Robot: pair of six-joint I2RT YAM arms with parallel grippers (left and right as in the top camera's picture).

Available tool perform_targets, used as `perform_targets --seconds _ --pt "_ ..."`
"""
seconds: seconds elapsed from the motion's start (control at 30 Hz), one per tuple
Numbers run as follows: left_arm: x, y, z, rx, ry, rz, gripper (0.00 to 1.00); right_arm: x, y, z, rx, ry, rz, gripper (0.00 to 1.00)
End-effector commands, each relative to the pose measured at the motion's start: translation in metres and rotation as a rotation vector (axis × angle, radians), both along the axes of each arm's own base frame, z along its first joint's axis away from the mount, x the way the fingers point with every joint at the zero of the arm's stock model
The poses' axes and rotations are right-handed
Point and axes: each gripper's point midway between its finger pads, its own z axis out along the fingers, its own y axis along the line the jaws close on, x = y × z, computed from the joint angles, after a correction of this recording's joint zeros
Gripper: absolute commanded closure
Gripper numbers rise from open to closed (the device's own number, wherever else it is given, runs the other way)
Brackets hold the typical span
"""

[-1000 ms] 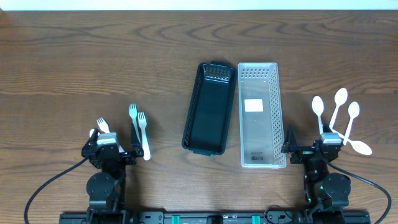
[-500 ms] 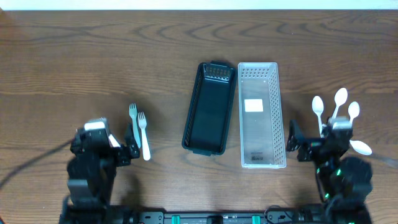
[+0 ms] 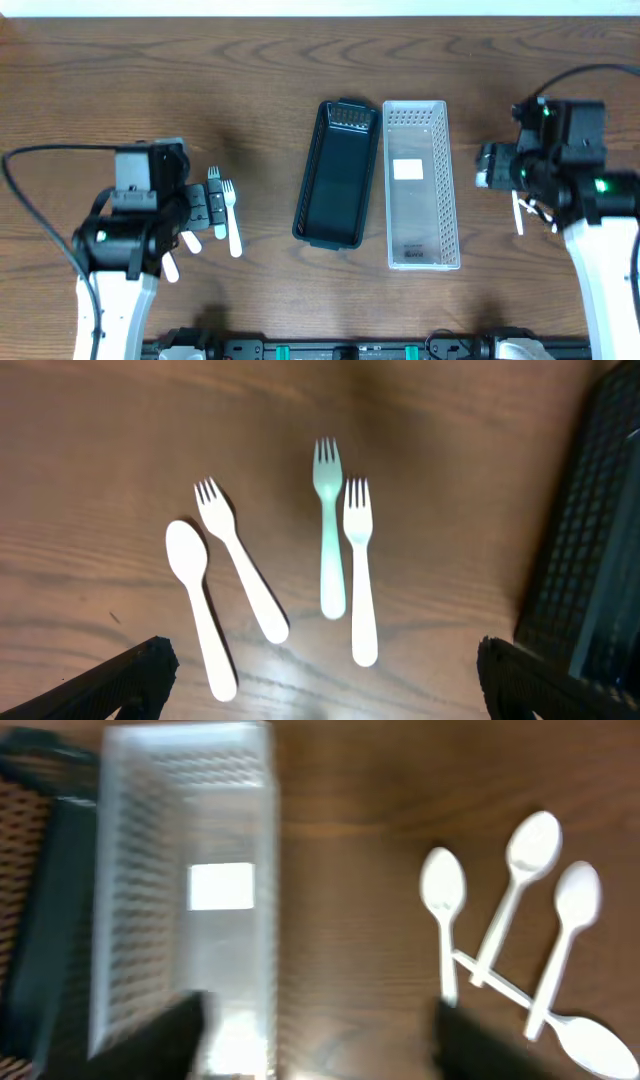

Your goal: Pack container

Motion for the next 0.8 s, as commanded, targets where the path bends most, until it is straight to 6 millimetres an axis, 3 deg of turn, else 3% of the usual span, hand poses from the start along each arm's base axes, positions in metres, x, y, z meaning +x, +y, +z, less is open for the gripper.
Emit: perform_targets --seconds 0.0,0.13,0.17,0.33,0.47,0.63,0.77 --pt "0.004 -0.002 -0.001 -0.021 0.019 0.008 0.02 0.007 -0.029 -0.022 -0.105 0.086 -0.132 0.68" --pt "0.005 -0.002 -0.003 -0.02 0.029 0.008 0.02 0.017 -0.029 -0.06 -0.108 0.204 -0.126 0.87" --pt "0.005 -0.002 -0.003 -0.019 0.029 0.008 0.02 0.017 -0.028 -0.065 -0.106 0.218 -0.124 0.87" --pt "0.005 -0.002 -0.003 -0.019 0.027 0.009 0.02 0.023 -0.014 -0.114 -0.047 0.357 -0.069 0.85" --pt "0.006 -0.002 -0.003 -0.019 0.026 0.008 0.02 0.032 0.003 -0.14 0.021 0.396 -0.014 0.83" --pt "0.006 -0.002 -0.003 -0.02 0.026 0.008 0.02 0.046 0.033 -0.158 0.114 0.385 0.103 0.75" --pt "0.006 -0.002 -0.003 -0.019 0.026 0.008 0.02 0.057 0.057 -0.159 0.178 0.342 0.193 0.75"
